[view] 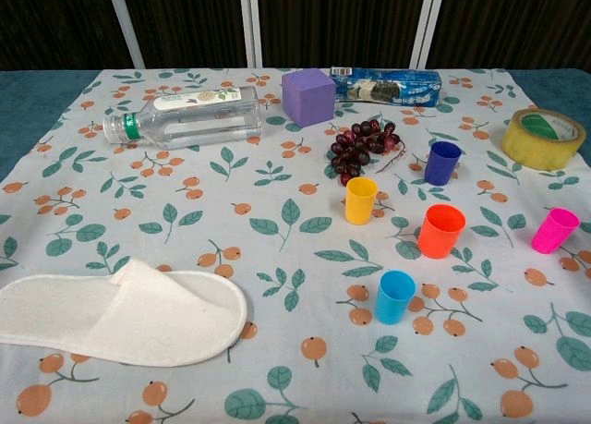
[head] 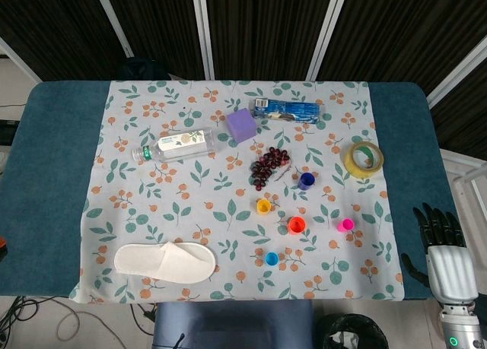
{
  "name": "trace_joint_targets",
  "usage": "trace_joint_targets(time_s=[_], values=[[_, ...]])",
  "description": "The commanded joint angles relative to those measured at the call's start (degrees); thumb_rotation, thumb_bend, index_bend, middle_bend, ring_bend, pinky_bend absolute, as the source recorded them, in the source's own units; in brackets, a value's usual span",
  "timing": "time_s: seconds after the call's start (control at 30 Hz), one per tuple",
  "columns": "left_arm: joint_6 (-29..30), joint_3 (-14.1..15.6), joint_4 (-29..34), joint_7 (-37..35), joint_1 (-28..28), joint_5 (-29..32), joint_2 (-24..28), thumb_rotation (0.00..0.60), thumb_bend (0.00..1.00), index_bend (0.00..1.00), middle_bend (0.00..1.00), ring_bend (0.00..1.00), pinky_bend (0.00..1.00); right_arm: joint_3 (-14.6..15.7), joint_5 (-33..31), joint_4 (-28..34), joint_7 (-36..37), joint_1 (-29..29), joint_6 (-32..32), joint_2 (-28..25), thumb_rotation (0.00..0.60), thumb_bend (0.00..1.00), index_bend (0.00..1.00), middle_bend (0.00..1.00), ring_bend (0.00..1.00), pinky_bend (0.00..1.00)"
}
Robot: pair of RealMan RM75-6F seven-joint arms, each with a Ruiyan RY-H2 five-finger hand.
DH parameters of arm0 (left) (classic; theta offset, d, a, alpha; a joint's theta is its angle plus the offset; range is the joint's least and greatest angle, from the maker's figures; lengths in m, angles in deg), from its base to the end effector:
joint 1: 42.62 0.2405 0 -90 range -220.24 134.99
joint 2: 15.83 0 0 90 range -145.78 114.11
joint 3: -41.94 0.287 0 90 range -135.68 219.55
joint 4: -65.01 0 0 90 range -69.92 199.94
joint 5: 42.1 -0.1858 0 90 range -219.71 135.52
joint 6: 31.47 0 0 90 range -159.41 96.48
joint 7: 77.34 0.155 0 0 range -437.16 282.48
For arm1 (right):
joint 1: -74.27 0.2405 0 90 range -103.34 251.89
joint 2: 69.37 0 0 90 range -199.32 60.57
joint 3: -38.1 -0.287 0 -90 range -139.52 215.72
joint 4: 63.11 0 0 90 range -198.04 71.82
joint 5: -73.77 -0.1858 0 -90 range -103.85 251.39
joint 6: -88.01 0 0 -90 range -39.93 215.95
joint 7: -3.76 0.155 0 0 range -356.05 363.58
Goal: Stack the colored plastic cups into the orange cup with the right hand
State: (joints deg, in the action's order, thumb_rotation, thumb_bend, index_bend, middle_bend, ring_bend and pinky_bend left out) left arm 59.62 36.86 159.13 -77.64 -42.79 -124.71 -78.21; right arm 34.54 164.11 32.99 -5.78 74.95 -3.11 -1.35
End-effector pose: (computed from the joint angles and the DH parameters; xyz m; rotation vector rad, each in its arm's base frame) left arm -0.3383 0.1704 0.2265 -1.2095 -0.8663 -0.9072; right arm -0.3095 -0.1696 0.1811 1.3467 -0.8068 0.9357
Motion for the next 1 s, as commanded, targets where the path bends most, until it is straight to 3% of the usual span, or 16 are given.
trace_joint_targets(time_s=[0.03,0.8,1.0], values=[[0.16,0.01,0.07,-0.03,0.10,-0.07,0.03,0.600,0.81,0.09,0.00,0.00,0.10,0.05,-0.09,0.10,-0.03,0.03,0.17,-0.12,0.600,0.36,0.00,0.00,0.00,0.00],[-0.24,0.29,0.34,0.27,0.00,-0.40,0.10,0.600,0.81,0.09,0.00,0.00,0.10,0.14,-1.35,1.25,0.70,-0.03,1.11,-1.23,0.600,0.36,0.00,0.00,0.00,0.00],[-0.19,0.50,0.71,0.26,-0.11,-1.12,0.06,0.600,0.81,0.09,0.00,0.00,0.10,-0.47,-3.39,2.16,3.36,1.51,4.65,-2.40,0.600,0.36,0.00,0.00,0.00,0.00]])
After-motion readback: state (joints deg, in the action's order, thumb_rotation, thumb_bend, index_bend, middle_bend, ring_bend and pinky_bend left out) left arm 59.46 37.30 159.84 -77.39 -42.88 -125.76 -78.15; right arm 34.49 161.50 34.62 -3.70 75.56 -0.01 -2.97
